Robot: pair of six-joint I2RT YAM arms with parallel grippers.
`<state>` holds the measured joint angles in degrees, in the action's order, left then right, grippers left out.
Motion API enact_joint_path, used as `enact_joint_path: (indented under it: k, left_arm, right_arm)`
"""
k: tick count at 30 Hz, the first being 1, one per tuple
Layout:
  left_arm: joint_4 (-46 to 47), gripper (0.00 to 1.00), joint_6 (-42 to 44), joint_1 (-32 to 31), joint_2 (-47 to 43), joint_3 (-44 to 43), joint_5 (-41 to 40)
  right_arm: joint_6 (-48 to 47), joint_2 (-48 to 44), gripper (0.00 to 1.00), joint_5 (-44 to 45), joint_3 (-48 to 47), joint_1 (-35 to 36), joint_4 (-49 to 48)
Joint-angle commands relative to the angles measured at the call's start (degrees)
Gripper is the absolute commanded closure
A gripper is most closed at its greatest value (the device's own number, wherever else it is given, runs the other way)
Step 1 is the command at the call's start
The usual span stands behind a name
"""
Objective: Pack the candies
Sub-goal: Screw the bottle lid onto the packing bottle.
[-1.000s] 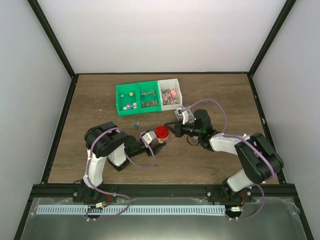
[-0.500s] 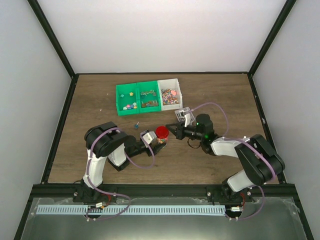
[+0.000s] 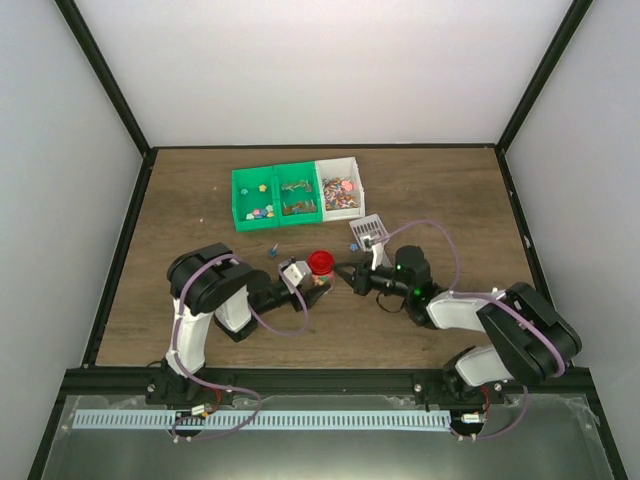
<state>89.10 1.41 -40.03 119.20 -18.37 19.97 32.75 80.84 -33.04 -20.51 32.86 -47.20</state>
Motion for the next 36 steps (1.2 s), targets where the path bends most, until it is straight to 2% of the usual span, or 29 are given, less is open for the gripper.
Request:
enact_joint_path:
  k: [1, 7, 11, 12, 15, 17, 26, 32, 36]
  left_arm:
    - [12.50, 0.36, -0.97, 0.47, 7.60, 3.25, -2.63]
    - [12.48, 0.36, -0.62, 0.46, 8.06, 3.25, -2.12]
    - [12.50, 0.36, -0.40, 0.46, 8.20, 3.35, -2.19]
    - [12.50, 0.36, -0.35, 0.50, 8.28, 3.34, -2.21]
    - [12.50, 0.36, -0.43, 0.50, 8.33, 3.34, -2.21]
    - [12.50, 0.36, -0.53, 0.50, 8.18, 3.39, -2.19]
    - [12.50, 0.15, -0.49, 0.47, 7.03, 3.07, -3.31]
    - [12.50, 0.14, -0.91, 0.48, 7.19, 1.94, -2.74]
    - [12.50, 0.08, -1.14, 0.53, 5.30, 2.31, -2.60]
  right_arm:
    - [1.43, -1.81, 0.99, -8.02, 3.96, 5.55, 3.46]
    - [0.93, -8.53, 0.99, -2.80, 4.60, 5.07, 8.75]
    - [1.66, -11.29, 0.98, -1.41, 3.41, 1.50, 9.99]
    - [1.80, -11.40, 0.95, -1.19, 2.88, 0.37, 9.97]
    - [1.83, -9.54, 0.77, -1.28, 0.27, -2.57, 10.02]
    - [1.01, -7.86, 0.71, -0.31, -2.31, -3.27, 11.03]
    - [-1.93, -2.39, 0.70, -0.52, -9.86, -3.51, 14.23]
    - [-2.42, -2.00, 0.71, -1.44, -10.38, -3.92, 14.50]
    - [-2.50, -2.42, 0.71, -1.70, -10.17, -4.34, 14.43]
